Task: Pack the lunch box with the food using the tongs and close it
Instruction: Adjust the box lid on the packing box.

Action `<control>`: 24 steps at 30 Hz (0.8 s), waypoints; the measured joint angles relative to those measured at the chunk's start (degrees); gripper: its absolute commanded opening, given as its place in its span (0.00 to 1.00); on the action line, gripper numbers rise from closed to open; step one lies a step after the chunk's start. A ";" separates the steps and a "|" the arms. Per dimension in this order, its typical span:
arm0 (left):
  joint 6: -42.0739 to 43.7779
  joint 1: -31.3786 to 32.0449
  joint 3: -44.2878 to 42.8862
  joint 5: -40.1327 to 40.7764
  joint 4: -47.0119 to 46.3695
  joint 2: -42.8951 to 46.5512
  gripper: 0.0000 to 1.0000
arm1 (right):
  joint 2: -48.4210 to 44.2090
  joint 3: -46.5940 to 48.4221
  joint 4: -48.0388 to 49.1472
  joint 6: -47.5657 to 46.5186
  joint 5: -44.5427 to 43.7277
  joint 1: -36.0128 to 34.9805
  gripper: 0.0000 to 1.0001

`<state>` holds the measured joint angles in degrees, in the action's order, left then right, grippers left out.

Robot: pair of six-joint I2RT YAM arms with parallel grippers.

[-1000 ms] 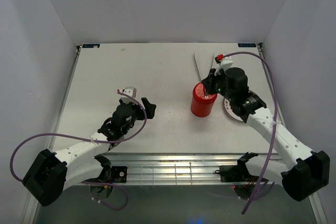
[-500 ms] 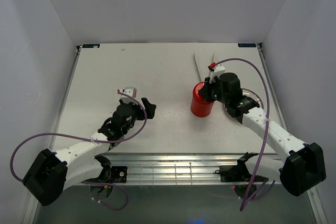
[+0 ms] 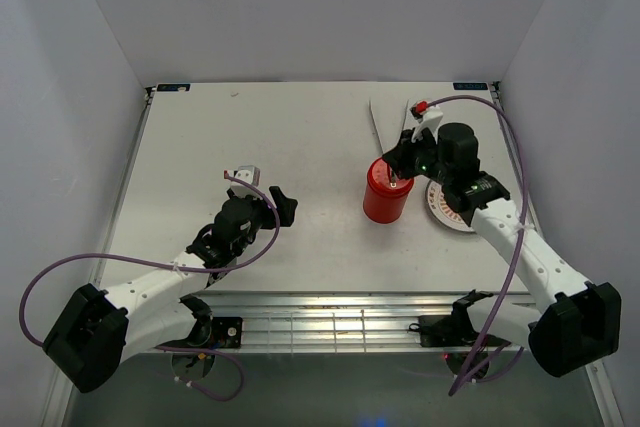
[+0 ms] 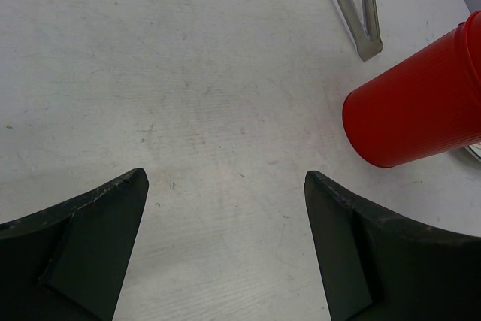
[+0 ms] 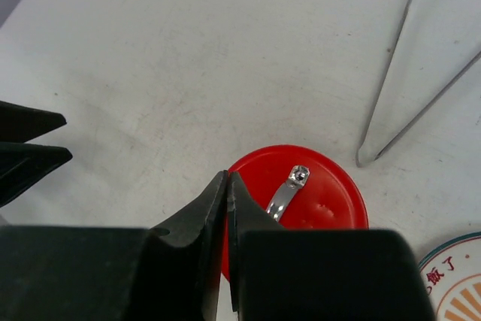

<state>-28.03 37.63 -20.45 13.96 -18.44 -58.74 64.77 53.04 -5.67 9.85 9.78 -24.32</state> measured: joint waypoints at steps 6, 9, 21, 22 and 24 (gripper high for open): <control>0.00 0.00 0.00 0.00 0.00 0.15 0.95 | 3.91 -1.27 5.09 2.36 17.79 9.16 0.08; -0.02 0.00 0.00 0.00 0.00 0.13 0.95 | 7.37 -3.45 8.50 4.98 26.71 12.44 0.08; -0.02 0.00 0.00 0.00 -0.02 0.13 0.95 | 11.96 -4.63 19.74 14.27 44.24 13.35 0.08; -0.02 0.00 0.00 0.00 -0.02 0.13 0.95 | 12.02 -4.70 19.98 14.38 44.52 13.46 0.08; -0.02 0.00 0.00 0.00 -0.02 0.13 0.95 | 12.39 -5.53 20.96 14.38 44.83 13.88 0.08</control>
<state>-28.05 37.63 -20.45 13.96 -18.46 -58.61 77.17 47.51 15.29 24.23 54.61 -10.44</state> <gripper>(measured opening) 0.953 0.078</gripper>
